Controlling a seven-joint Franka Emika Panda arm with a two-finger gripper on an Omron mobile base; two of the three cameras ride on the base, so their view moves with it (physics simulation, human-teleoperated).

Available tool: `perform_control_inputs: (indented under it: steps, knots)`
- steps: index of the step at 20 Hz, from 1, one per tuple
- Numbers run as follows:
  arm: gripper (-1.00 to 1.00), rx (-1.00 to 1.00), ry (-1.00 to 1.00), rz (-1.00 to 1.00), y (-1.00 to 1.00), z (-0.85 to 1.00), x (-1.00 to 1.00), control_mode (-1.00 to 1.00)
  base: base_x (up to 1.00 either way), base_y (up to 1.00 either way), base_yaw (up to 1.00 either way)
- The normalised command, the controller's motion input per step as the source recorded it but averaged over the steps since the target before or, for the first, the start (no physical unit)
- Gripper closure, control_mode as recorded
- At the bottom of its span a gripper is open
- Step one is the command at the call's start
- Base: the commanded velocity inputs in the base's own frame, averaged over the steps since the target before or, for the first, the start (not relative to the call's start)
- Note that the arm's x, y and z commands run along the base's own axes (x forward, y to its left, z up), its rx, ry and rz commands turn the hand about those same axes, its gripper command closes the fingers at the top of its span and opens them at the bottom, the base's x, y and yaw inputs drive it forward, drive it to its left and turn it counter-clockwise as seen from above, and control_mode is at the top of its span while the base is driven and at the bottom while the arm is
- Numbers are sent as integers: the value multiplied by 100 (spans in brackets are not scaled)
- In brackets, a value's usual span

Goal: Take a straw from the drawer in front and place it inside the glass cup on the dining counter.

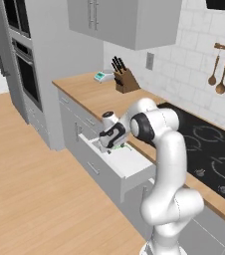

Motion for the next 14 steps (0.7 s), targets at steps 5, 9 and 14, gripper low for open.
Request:
perform_control_inputs:
  steps: [5,9,14]
  knots:
    - [-100,0,0,0,0,-56,-16,-100,0,0,0]
    - [-100,2,0,0,1,-41,-27,-100,0,0,0]
    - [-100,9,0,3,26,-7,-80,-100,0,0,0]
